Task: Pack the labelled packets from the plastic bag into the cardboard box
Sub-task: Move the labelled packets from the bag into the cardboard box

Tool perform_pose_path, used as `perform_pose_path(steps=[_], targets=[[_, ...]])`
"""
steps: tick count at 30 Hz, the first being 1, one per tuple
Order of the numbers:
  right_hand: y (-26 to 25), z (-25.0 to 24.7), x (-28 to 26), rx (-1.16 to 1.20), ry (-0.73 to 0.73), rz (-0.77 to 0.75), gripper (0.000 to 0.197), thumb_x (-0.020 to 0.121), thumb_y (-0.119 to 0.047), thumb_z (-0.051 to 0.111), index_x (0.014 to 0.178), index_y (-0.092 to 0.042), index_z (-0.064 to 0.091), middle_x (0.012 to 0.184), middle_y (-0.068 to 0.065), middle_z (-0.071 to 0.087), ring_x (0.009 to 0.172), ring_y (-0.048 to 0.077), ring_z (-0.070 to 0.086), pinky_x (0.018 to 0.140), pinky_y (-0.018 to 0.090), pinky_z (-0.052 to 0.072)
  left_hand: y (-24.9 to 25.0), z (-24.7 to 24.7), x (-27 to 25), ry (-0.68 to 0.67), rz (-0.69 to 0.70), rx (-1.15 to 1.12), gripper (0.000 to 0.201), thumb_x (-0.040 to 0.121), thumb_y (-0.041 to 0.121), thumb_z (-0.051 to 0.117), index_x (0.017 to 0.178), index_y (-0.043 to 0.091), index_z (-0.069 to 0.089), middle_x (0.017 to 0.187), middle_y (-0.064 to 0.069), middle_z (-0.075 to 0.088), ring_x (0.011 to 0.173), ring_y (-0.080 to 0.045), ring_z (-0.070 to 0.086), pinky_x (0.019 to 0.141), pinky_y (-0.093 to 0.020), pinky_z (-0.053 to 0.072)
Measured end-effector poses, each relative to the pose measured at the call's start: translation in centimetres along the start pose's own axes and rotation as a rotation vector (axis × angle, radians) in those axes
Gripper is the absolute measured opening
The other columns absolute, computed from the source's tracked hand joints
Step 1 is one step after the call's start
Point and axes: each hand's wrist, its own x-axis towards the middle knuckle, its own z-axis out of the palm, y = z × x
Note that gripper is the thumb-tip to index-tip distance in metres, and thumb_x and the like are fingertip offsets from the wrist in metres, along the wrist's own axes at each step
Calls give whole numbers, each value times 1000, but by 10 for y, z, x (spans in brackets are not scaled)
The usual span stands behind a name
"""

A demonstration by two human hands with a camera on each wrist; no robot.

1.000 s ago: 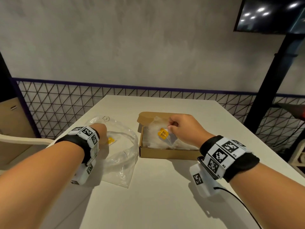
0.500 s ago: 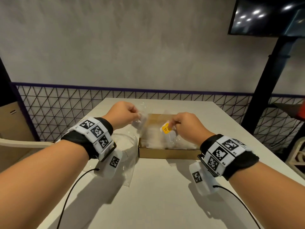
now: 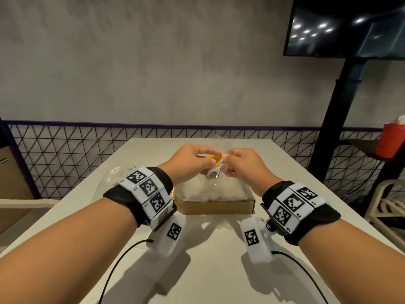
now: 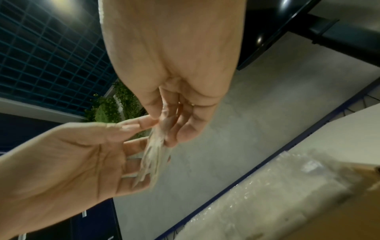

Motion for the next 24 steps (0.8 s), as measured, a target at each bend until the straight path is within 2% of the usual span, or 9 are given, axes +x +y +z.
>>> perform_pose_path(steps=[2, 6, 8, 10, 12, 14, 16, 19, 24], targets=[[-1, -3, -1, 62, 17, 20, 22, 92, -5, 47, 78, -11, 63, 72, 12, 59, 66, 19, 56, 73, 33, 52, -2, -1, 1, 39, -17, -3, 26, 84, 5, 64, 106, 18, 62, 97, -1, 63, 81, -13, 63, 74, -21, 54], [0, -8, -1, -25, 10, -4, 16, 90, -4, 52, 93, -6, 67, 71, 7, 59, 66, 15, 55, 68, 27, 50, -6, -4, 4, 103, -55, -33, 37, 81, 5, 68, 111, 19, 51, 78, -2, 62, 69, -12, 62, 66, -23, 52], [3, -9, 1, -149, 22, -33, 9, 86, -10, 61, 88, -8, 69, 72, 3, 60, 69, 15, 55, 72, 30, 50, -7, -7, 7, 137, -47, -1, 24, 83, 9, 67, 103, 19, 57, 80, -5, 66, 72, -14, 62, 70, -25, 51], [5, -12, 3, -279, 38, -64, 3, 80, -13, 69, 79, -14, 66, 73, -4, 60, 71, 11, 55, 71, 25, 47, -7, -12, 10, 185, -26, 74, 7, 85, 10, 65, 88, 16, 63, 78, -3, 65, 70, -12, 61, 69, -23, 50], [8, -18, 6, -441, 50, -91, 14, 77, -6, 69, 79, -18, 61, 79, -7, 57, 72, 8, 52, 62, 18, 43, -9, -18, 14, 234, -9, 230, 8, 86, 11, 63, 80, 16, 65, 73, 3, 62, 67, -7, 56, 62, -17, 46], [9, -24, 8, -554, 31, -105, 25, 77, 2, 64, 90, -18, 57, 88, -2, 56, 76, 13, 53, 65, 23, 46, -10, -24, 17, 257, 0, 397, 9, 88, 11, 59, 83, 14, 66, 72, 6, 59, 68, -7, 53, 57, -16, 41], [11, -28, 10, -615, -10, -112, 42, 78, 3, 62, 113, -18, 53, 92, 4, 58, 80, 17, 54, 73, 31, 48, -13, -28, 20, 235, 4, 513, 14, 89, 7, 54, 90, 11, 67, 78, 4, 60, 75, -11, 54, 60, -16, 41], [17, -29, 14, -753, -79, -129, 70, 82, -1, 61, 142, -20, 32, 87, 4, 61, 81, 17, 55, 73, 28, 45, -20, -28, 23, 150, 1, 634, 16, 87, 3, 57, 98, 12, 66, 91, -1, 62, 81, -13, 54, 60, -16, 41], [24, -24, 22, -873, -151, -171, 56, 83, 5, 57, 134, -15, 48, 92, 2, 66, 79, 11, 55, 75, 20, 45, -32, -21, 31, 70, 10, 667, 26, 86, -5, 50, 99, 11, 66, 89, -3, 61, 75, -13, 52, 58, -10, 37]])
